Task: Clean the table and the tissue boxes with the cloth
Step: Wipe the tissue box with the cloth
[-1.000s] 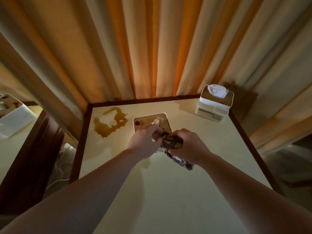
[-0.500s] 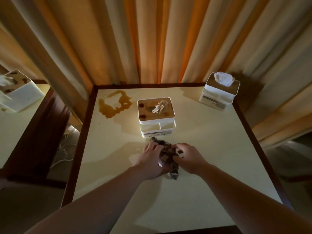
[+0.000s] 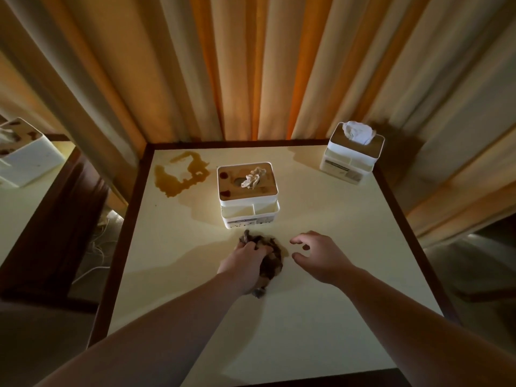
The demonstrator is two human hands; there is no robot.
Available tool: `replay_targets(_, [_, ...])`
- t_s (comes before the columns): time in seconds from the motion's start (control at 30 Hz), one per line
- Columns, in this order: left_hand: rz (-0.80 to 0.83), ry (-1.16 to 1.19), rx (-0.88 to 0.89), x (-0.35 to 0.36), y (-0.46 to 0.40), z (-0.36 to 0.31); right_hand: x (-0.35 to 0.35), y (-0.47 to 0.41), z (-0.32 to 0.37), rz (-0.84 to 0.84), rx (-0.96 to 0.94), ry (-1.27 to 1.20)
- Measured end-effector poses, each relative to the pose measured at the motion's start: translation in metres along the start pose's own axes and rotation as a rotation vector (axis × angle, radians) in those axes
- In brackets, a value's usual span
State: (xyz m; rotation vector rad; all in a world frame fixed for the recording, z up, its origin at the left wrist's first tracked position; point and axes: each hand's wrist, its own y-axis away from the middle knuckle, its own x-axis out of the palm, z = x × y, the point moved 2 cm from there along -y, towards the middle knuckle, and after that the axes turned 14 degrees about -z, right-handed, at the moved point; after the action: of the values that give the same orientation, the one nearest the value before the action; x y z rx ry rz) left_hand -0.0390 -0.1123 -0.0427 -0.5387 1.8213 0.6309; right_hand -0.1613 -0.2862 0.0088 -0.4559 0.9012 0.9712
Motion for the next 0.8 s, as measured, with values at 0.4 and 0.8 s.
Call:
replay_targets(0.4, [-0.156, 0.309, -0.079, -0.048, 0.026, 0.074, -0.003, -0.091, 0.09, -0.201, -0.281, 0.267])
replay_targets(0.8, [-0.45, 0.33, 0.079, -0.155, -0.037, 0.122, 0.013, -0.191, 0.111, 0.174, -0.262, 0.449])
